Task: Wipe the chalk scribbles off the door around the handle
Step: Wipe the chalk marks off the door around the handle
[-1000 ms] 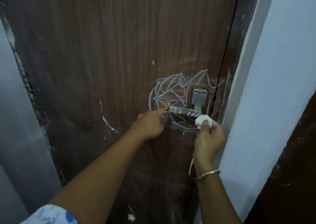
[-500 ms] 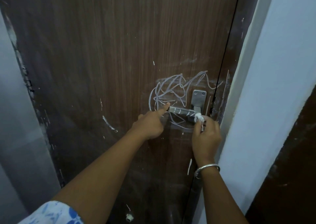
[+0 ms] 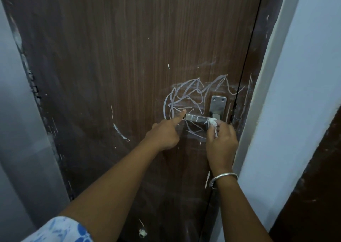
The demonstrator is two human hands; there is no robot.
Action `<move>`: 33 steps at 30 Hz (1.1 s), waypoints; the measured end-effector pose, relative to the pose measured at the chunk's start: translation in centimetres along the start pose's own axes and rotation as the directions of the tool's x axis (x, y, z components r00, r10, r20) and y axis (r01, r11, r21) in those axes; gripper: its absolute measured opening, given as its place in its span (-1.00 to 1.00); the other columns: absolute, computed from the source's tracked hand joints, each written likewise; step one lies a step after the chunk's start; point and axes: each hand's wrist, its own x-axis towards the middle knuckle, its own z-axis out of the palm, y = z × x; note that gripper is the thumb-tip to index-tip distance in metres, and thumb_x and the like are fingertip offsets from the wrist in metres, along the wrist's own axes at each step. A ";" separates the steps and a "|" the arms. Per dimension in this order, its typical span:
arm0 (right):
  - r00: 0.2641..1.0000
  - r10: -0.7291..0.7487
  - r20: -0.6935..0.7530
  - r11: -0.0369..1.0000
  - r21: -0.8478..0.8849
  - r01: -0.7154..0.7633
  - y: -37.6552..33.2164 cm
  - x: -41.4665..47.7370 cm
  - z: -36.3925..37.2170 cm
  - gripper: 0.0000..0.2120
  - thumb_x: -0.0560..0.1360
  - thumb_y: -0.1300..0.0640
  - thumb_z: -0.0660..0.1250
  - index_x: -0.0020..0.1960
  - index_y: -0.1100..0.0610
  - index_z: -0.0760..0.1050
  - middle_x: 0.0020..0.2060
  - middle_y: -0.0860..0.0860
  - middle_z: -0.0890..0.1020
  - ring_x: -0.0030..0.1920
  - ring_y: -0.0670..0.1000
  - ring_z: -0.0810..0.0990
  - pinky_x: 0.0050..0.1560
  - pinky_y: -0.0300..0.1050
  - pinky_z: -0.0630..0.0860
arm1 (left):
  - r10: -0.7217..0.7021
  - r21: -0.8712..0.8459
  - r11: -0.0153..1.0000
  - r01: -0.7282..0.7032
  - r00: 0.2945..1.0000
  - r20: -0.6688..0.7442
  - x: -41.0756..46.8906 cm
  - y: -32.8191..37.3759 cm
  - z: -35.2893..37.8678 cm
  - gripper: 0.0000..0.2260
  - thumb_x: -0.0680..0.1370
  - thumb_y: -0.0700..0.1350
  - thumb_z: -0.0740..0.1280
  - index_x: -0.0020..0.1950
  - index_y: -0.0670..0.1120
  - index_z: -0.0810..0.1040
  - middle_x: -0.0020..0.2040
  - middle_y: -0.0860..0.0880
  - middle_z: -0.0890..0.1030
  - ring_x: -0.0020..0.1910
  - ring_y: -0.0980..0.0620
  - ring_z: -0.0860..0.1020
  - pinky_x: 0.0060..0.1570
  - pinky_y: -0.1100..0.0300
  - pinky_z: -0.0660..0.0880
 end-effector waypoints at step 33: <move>0.975 -0.164 0.146 0.985 -0.023 0.169 -1.0 0.7 1.5 -0.91 0.40 0.33 0.37 -0.09 0.29 0.57 -0.24 0.20 0.62 -0.28 0.16 0.58 -0.27 -0.14 0.45 | 0.014 -0.076 0.997 -0.012 1.000 0.023 0.1 -0.2 0.1 -0.20 0.46 -0.29 0.16 0.41 0.45 -0.09 0.33 -0.19 0.43 0.20 -0.33 0.44 0.13 -0.21 0.47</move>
